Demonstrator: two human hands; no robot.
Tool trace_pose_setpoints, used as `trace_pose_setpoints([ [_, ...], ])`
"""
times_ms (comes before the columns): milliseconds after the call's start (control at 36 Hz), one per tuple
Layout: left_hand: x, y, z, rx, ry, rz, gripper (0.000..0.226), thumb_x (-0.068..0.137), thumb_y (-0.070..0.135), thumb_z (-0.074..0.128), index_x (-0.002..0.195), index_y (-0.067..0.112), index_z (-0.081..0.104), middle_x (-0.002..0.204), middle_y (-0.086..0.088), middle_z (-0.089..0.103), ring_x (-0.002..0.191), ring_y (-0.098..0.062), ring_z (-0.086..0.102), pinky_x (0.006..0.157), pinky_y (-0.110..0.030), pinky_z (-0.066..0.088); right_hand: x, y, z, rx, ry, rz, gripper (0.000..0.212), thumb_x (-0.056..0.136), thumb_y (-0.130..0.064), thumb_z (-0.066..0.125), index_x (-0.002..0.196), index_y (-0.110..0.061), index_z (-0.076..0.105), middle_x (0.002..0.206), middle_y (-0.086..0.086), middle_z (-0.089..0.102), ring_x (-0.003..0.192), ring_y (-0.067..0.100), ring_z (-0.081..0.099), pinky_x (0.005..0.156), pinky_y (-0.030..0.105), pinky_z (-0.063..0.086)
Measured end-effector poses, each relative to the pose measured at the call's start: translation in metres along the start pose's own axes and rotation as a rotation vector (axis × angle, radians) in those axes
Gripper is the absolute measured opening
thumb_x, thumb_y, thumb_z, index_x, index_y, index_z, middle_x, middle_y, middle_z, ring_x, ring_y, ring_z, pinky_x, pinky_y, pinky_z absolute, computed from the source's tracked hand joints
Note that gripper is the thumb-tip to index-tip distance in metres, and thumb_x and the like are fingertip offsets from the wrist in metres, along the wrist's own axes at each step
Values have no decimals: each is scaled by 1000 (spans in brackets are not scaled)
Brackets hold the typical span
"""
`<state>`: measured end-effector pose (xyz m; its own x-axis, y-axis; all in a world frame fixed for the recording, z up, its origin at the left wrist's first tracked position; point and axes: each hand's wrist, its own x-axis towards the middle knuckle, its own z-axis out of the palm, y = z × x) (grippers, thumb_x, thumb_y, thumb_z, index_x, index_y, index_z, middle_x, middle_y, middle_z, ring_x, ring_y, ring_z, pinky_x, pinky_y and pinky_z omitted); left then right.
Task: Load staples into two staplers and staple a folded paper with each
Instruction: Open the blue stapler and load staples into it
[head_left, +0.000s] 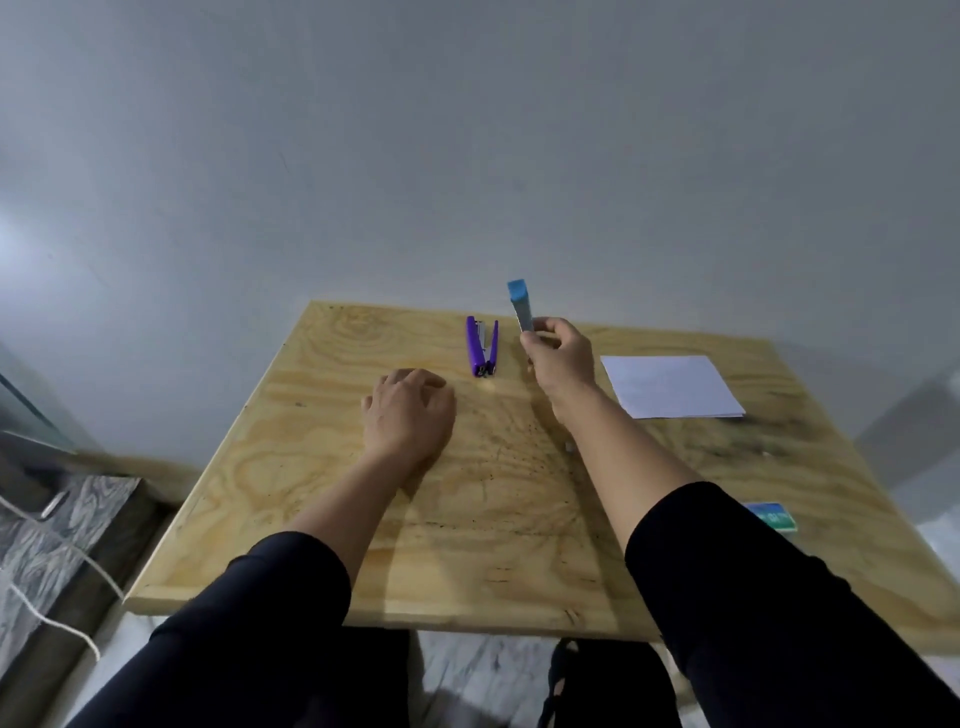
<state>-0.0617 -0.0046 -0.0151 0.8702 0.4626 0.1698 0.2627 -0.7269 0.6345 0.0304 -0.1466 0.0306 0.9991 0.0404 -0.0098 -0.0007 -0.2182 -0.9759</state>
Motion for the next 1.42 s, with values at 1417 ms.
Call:
trace_pose_setpoints([
  [1417,-60,102,-45,-721,-607,-153,56,93,60,25,75,13,48,63,0,46,53,-14,44,53,-27,39,-75,-34,-69,231,-568,18,26,93,-7,52,117,0,60,83,1,58,74,11,50,64,22,34],
])
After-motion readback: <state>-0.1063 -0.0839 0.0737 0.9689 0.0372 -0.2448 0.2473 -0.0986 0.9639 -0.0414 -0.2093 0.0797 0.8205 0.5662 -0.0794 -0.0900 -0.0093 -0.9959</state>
